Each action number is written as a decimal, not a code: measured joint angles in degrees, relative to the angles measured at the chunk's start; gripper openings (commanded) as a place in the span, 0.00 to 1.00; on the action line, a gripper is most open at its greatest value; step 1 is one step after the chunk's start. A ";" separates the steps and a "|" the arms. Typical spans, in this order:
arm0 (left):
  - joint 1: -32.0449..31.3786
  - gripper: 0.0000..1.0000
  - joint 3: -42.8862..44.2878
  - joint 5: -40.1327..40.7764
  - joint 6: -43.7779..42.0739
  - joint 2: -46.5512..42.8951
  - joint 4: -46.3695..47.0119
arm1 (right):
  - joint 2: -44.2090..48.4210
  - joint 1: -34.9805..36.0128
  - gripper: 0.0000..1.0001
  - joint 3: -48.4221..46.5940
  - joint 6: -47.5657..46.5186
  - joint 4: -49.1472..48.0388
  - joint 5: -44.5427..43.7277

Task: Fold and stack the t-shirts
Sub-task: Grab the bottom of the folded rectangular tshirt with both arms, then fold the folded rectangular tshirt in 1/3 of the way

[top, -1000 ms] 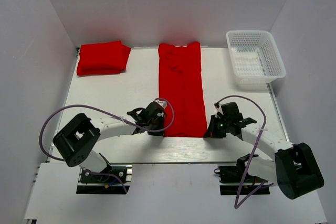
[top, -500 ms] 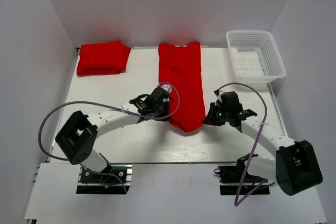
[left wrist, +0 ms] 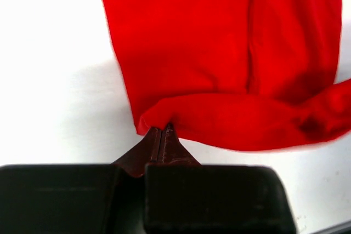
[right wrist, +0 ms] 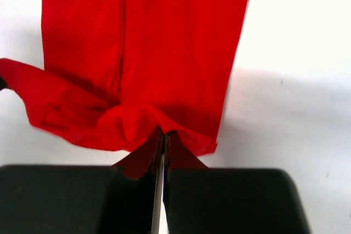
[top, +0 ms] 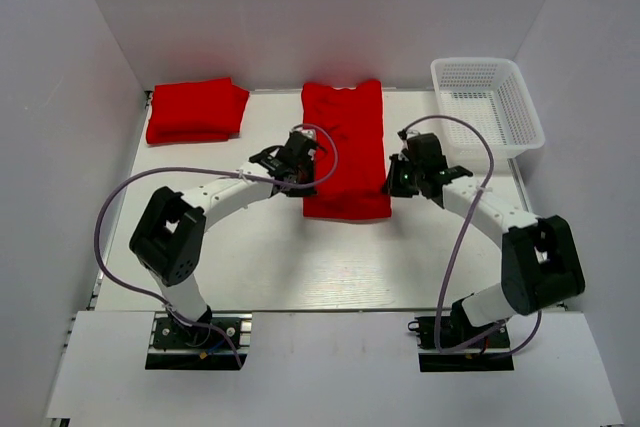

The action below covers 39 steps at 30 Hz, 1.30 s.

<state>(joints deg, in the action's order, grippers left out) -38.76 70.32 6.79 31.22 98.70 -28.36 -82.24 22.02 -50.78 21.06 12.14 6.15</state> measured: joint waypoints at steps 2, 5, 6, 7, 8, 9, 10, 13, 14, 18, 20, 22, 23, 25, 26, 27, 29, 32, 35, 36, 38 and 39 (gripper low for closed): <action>1.38 0.00 1.18 -0.04 -0.68 0.59 -0.39 | -2.54 -0.22 0.00 -2.73 -0.50 0.07 -0.26; 3.10 0.00 3.34 -0.17 -1.92 1.77 -0.11 | -6.01 -0.61 0.00 -6.60 -0.90 0.07 -0.72; 3.80 0.00 4.04 -0.37 -2.60 2.16 0.35 | -6.86 -0.74 0.00 -7.61 -1.05 0.13 -0.94; 4.33 0.00 4.66 -0.87 -3.21 2.71 0.81 | -7.72 -0.90 0.00 -8.63 -1.27 0.24 -1.22; 4.83 0.00 5.44 -1.38 -3.85 3.32 1.27 | -8.39 -1.05 0.00 -9.53 -1.53 0.28 -1.53; 5.27 0.00 6.12 -1.75 -4.35 4.04 1.73 | -9.07 -1.22 0.00 -10.47 -1.77 0.33 -1.77; 5.66 0.00 7.08 -2.19 -4.92 4.94 1.99 | -9.75 -1.42 0.00 -11.50 -1.97 0.63 -1.99; 6.75 0.00 9.55 -3.13 -6.32 7.37 2.80 | -12.04 -2.12 0.00 -14.93 -2.49 1.11 -2.84; 7.06 0.00 10.40 -3.32 -6.75 8.13 3.06 | -12.85 -2.32 0.00 -15.98 -2.67 1.16 -3.02; 8.52 0.00 13.79 -4.07 -8.00 10.60 3.41 | -16.41 -3.30 0.00 -20.72 -3.56 1.42 -3.41; 9.35 0.00 15.47 -4.37 -8.52 11.72 3.54 | -17.99 -3.67 0.00 -22.67 -3.80 1.57 -3.41; 10.23 0.00 16.87 -4.74 -8.92 12.74 3.61 | -19.98 -4.07 0.00 -24.87 -4.15 1.70 -3.21; 10.62 0.00 17.29 -4.98 -9.09 13.27 3.78 | -20.98 -4.28 0.00 -25.92 -4.26 1.73 -2.99; 11.37 0.00 18.21 -5.77 -9.60 14.38 4.15 | -22.97 -4.68 0.00 -27.78 -4.57 1.79 -2.75; 11.67 0.00 18.47 -6.21 -9.84 14.88 4.42 | -23.69 -4.79 0.00 -28.41 -4.66 1.81 -2.62; 11.87 0.00 18.86 -6.67 -10.08 15.41 4.55 | -24.48 -5.01 0.00 -29.09 -4.72 1.90 -2.49; 12.41 0.00 19.58 -7.45 -10.60 16.65 5.27 | -25.79 -5.33 0.00 -30.25 -4.79 2.08 -2.10; 12.81 0.00 19.74 -8.11 -11.17 18.23 6.91 | -27.54 -5.84 0.00 -32.13 -4.85 2.58 -1.62; 13.14 0.00 19.91 -8.79 -11.72 19.61 7.63 | -28.94 -6.23 0.00 -33.62 -5.05 2.84 -1.20; 13.16 0.00 20.33 -9.01 -11.93 20.15 7.74 | -29.44 -6.32 0.00 -34.14 -5.07 2.93 -1.09; 13.27 0.00 21.14 -9.33 -12.33 21.31 8.35 | -30.47 -6.54 0.00 -35.10 -5.16 3.02 -0.83; 13.29 0.00 21.66 -9.51 -12.41 22.01 8.57 | -31.04 -6.64 0.00 -35.65 -5.22 3.02 -0.70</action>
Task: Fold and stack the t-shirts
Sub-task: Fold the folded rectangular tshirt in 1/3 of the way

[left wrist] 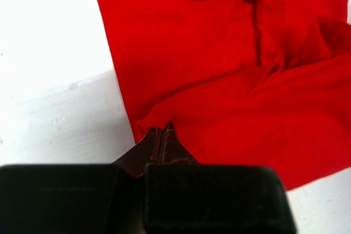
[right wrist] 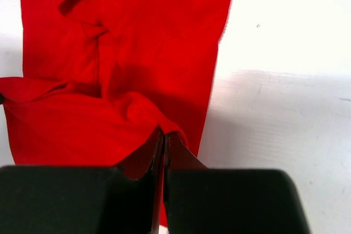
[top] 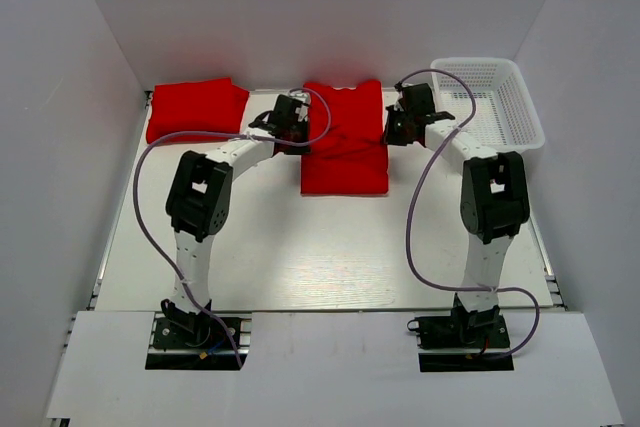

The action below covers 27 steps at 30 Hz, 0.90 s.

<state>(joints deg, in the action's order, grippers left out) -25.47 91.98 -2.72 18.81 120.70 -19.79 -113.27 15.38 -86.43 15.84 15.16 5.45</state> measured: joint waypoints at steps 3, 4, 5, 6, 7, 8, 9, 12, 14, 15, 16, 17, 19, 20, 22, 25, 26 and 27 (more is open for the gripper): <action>0.28 0.00 1.14 -0.42 -0.33 1.55 0.83 | -1.86 -0.31 0.00 -1.57 -0.04 0.33 0.44; 0.44 0.09 1.38 -0.57 -0.35 1.92 1.09 | -2.67 -0.39 0.00 -2.34 -0.02 0.63 0.66; 0.57 0.24 1.55 -0.68 -0.39 2.25 1.18 | -3.63 -0.46 0.00 -3.37 -0.04 1.20 0.85; 0.72 0.35 1.90 -0.79 -0.55 2.60 1.31 | -4.55 -0.55 0.08 -4.26 -0.04 1.36 1.03; 0.90 0.71 2.34 -0.76 0.02 3.10 1.57 | -5.51 -0.63 0.14 -5.27 -0.07 1.46 1.18; 1.07 0.97 2.71 -0.76 -0.66 3.37 1.49 | -6.38 -0.66 0.22 -6.10 -0.13 1.42 1.29; 1.27 1.00 3.63 -0.55 -0.26 3.87 1.29 | -7.15 -0.68 0.46 -6.86 -0.33 1.64 1.33; 1.97 1.00 7.15 1.20 0.13 4.94 -0.20 | -9.77 -0.74 0.90 -11.21 -1.11 3.26 1.31; 2.49 1.00 9.05 2.36 0.11 4.87 -0.74 | -10.14 -0.74 0.90 -13.25 -2.56 4.02 1.38; 2.75 1.00 9.86 3.06 0.11 4.68 -0.74 | -10.03 -0.74 0.90 -13.68 -2.99 4.22 1.38; 2.91 1.00 10.05 3.74 0.11 4.20 -0.70 | -9.57 -0.74 0.90 -13.94 -3.19 4.15 1.38; 3.02 1.00 9.55 4.26 0.11 3.26 -0.74 | -8.74 -0.72 0.90 -13.40 -3.56 3.89 1.40; 3.39 1.00 6.71 5.22 0.11 0.09 -0.46 | -5.90 -0.72 0.90 -10.38 -4.37 3.50 1.77; 3.52 1.00 4.55 5.55 0.11 -1.95 -0.31 | -3.98 -0.72 0.90 -8.17 -4.61 3.34 2.03; 3.63 1.00 -0.61 5.73 0.13 -6.95 -0.15 | 0.44 -0.72 0.90 -3.13 -5.33 2.71 2.62; 3.61 1.00 -8.37 5.66 0.15 -14.53 0.44 | 5.73 -0.46 0.90 2.71 -6.45 2.05 4.24; 3.52 1.00 -10.80 5.68 0.37 -16.85 0.44 | 7.15 -0.31 0.90 4.31 -7.02 2.05 4.94; 3.34 1.00 -12.94 5.62 0.61 -18.71 0.79 | 8.15 -0.13 0.90 5.49 -7.45 1.90 5.64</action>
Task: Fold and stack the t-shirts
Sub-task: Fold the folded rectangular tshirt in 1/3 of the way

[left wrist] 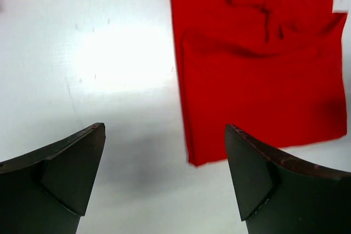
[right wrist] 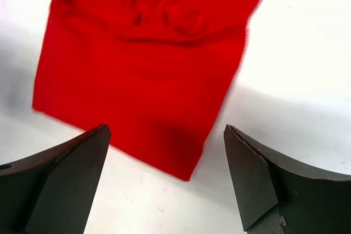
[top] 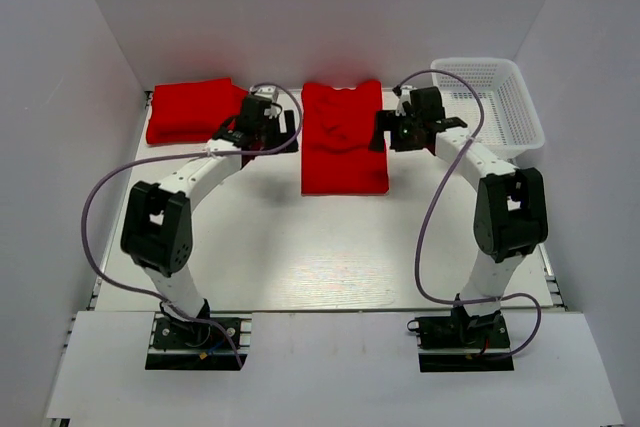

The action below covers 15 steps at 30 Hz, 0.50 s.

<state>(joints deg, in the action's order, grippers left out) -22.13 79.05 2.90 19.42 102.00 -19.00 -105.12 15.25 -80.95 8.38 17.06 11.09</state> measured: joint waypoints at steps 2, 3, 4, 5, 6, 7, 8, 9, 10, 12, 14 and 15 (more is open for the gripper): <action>-0.13 1.00 -4.44 0.00 0.72 -3.32 0.17 | 1.27 0.90 0.90 1.73 -1.18 -0.13 1.36; -0.15 1.00 -6.40 -0.02 1.16 -4.48 0.20 | 1.36 1.49 0.90 2.01 -1.57 -0.13 1.79; -0.20 1.00 -8.61 -0.04 1.57 -5.64 0.28 | 1.31 2.19 0.90 2.12 -1.95 -0.09 2.29; -0.22 1.00 -10.80 -0.15 2.08 -6.71 0.13 | 1.11 2.89 0.90 2.12 -2.36 -0.11 2.71; -0.28 1.00 -12.83 -0.22 2.51 -7.50 0.04 | 0.94 3.52 0.90 2.12 -2.69 -0.15 3.15; -0.50 1.00 -14.84 -0.35 2.93 -8.24 0.02 | 0.76 4.17 0.90 2.12 -2.91 -0.26 3.67; -0.55 1.00 -16.37 -0.39 3.30 -8.76 -0.28 | 0.46 4.85 0.90 2.10 -3.08 -0.42 4.26; -0.59 1.00 -18.03 -0.55 3.78 -9.25 -0.35 | 0.02 5.46 0.90 2.03 -3.30 -0.57 4.94; -0.61 1.00 -19.02 -0.70 4.07 -9.53 -0.59 | -0.55 5.95 0.90 1.75 -3.65 -0.50 5.57; -0.68 1.00 -20.15 -0.76 4.50 -9.79 -1.03 | -3.15 7.23 0.90 0.09 -4.13 -0.55 6.82; -0.72 1.00 -20.52 -0.61 4.81 -10.12 -1.95 | -5.51 8.17 0.90 -1.51 -4.22 -0.48 7.52; -0.74 1.00 -20.59 -0.46 4.92 -10.47 -2.29 | -7.02 8.59 0.90 -2.45 -4.22 -0.63 7.82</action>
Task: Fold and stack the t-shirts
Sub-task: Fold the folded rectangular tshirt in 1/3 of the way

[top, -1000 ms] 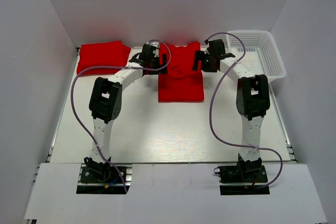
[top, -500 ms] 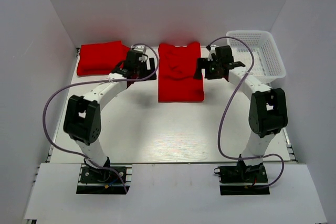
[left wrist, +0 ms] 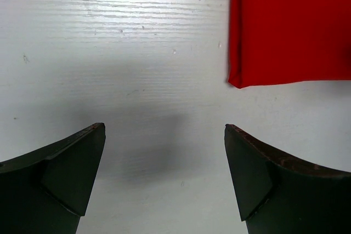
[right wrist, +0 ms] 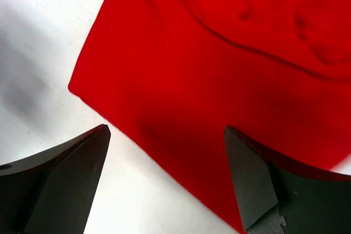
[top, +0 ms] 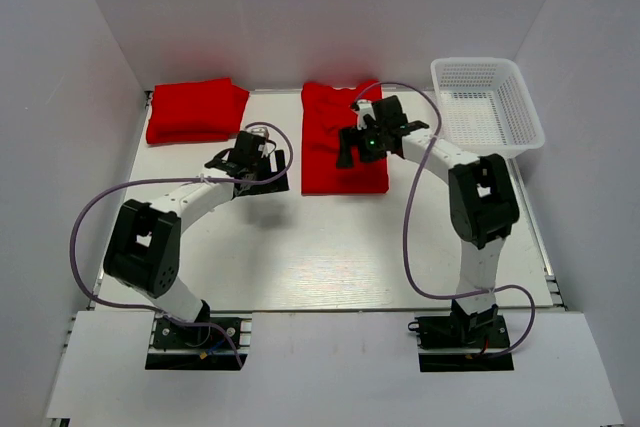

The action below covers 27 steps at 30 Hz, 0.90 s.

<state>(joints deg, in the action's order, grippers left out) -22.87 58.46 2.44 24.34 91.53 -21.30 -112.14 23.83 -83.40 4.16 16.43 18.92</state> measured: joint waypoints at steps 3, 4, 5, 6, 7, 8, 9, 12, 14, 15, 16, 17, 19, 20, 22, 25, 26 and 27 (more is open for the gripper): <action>0.04 1.00 -1.20 0.28 0.17 -2.45 -0.55 | -4.15 1.20 0.90 -2.38 0.07 -0.07 0.90; 0.04 1.00 -1.92 0.37 0.20 -3.74 -0.72 | -5.40 1.57 0.90 -3.02 0.11 -0.15 1.03; 0.04 1.00 -2.60 0.42 0.24 -5.01 -0.92 | -6.32 1.88 0.90 -3.52 0.13 -0.20 1.05; 0.07 1.00 -3.34 0.48 0.37 -6.12 -0.96 | -7.52 2.21 0.90 -4.37 0.22 -0.22 1.18; 0.07 1.00 -3.89 0.55 0.48 -6.97 -1.05 | -8.74 2.47 0.90 -5.35 0.26 -0.44 1.27; 0.07 1.00 -4.44 0.59 0.61 -7.65 -1.07 | -10.08 2.64 0.90 -6.51 0.35 -0.74 1.29; 0.07 1.00 -4.92 0.61 0.68 -8.11 -1.11 | -11.30 2.80 0.90 -7.69 0.46 -1.44 1.27; 0.15 1.00 -6.14 0.63 1.11 -8.39 -1.42 | -14.62 2.97 0.90 -10.54 1.44 -4.61 1.03; 0.15 1.00 -6.62 0.68 1.25 -8.39 -2.05 | -16.68 2.97 0.90 -13.14 2.14 -6.05 0.66; 0.15 1.00 -6.84 0.70 1.29 -8.39 -2.21 | -17.49 2.97 0.90 -14.38 2.47 -7.04 0.17; 0.15 1.00 -7.04 0.70 1.36 -8.39 -2.29 | -18.25 2.97 0.90 -15.69 2.75 -7.85 -0.52; 0.15 1.00 -7.17 0.70 1.42 -8.39 -2.49 | -18.86 2.97 0.90 -17.05 2.93 -8.90 -1.29; 0.15 1.00 -7.30 0.66 1.46 -8.39 -2.78 | -19.87 2.95 0.90 -19.65 3.15 -10.36 -2.82; 0.15 1.00 -7.30 0.61 1.49 -8.39 -2.84 | -20.28 2.91 0.90 -20.72 3.19 -11.02 -3.43; 0.15 1.00 -7.30 0.57 1.60 -8.39 -2.91 | -21.22 2.84 0.90 -23.58 3.26 -11.63 -4.57; 0.15 1.00 -7.28 0.33 1.60 -8.26 -2.89 | -22.38 2.80 0.90 -27.39 3.06 -12.13 -6.60; 0.15 1.00 -7.04 0.31 1.51 -7.96 -2.91 | -22.34 2.80 0.90 -27.54 2.93 -12.22 -7.08; 0.13 1.00 -6.58 0.20 1.29 -7.41 -2.86 | -21.92 2.80 0.90 -27.36 2.86 -12.31 -7.74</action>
<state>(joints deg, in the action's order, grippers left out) -22.74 51.88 2.63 25.63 84.12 -24.16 -134.06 26.63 -110.76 7.03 4.12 11.18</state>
